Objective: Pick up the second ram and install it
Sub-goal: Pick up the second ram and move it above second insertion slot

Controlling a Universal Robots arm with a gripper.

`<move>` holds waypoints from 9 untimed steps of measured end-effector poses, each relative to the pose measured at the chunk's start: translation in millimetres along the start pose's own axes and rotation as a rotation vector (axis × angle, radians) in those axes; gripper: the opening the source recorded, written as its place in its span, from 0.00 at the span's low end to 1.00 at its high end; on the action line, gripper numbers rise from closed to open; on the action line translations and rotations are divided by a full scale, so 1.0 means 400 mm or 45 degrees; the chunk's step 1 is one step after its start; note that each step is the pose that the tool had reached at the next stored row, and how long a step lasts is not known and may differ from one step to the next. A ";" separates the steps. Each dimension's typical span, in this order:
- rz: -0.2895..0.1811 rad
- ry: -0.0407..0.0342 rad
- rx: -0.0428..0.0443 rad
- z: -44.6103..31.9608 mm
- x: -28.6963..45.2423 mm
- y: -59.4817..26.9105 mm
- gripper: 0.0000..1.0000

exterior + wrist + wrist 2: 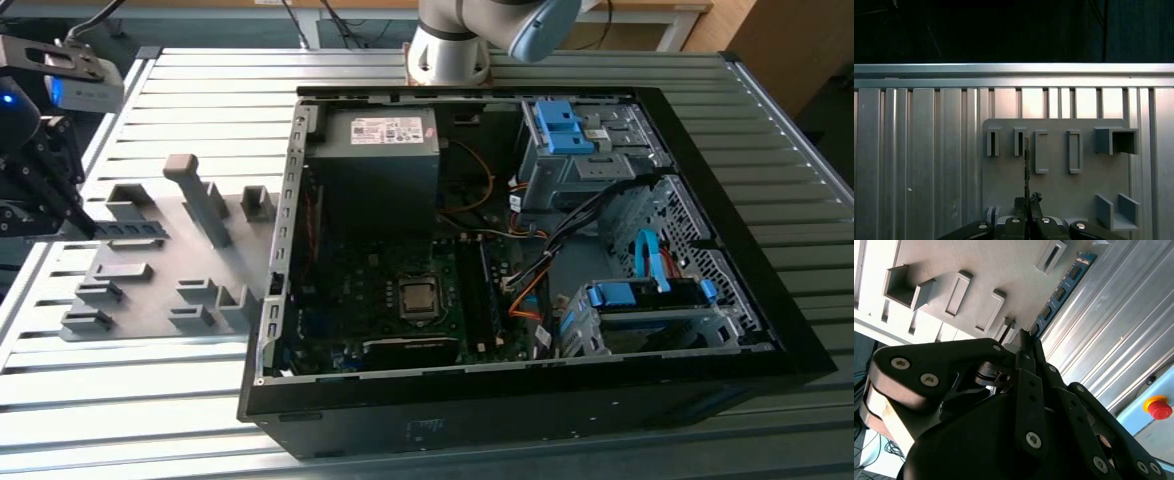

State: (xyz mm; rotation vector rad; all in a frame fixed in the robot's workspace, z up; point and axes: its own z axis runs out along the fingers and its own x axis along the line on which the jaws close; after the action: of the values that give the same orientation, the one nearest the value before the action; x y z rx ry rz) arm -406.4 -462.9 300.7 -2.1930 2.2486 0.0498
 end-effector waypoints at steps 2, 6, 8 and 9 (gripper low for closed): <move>0.000 0.0000 0.000 -0.004 0.000 0.000 0.14; 0.000 -0.0001 0.000 -0.013 0.000 0.000 0.14; 0.000 0.0000 0.000 -0.021 0.000 0.000 0.14; 0.000 0.0000 0.000 -0.024 -0.001 0.001 0.14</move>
State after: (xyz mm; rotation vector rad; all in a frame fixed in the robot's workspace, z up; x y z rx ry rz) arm -406.4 -462.9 310.4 -2.1931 2.2486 0.0499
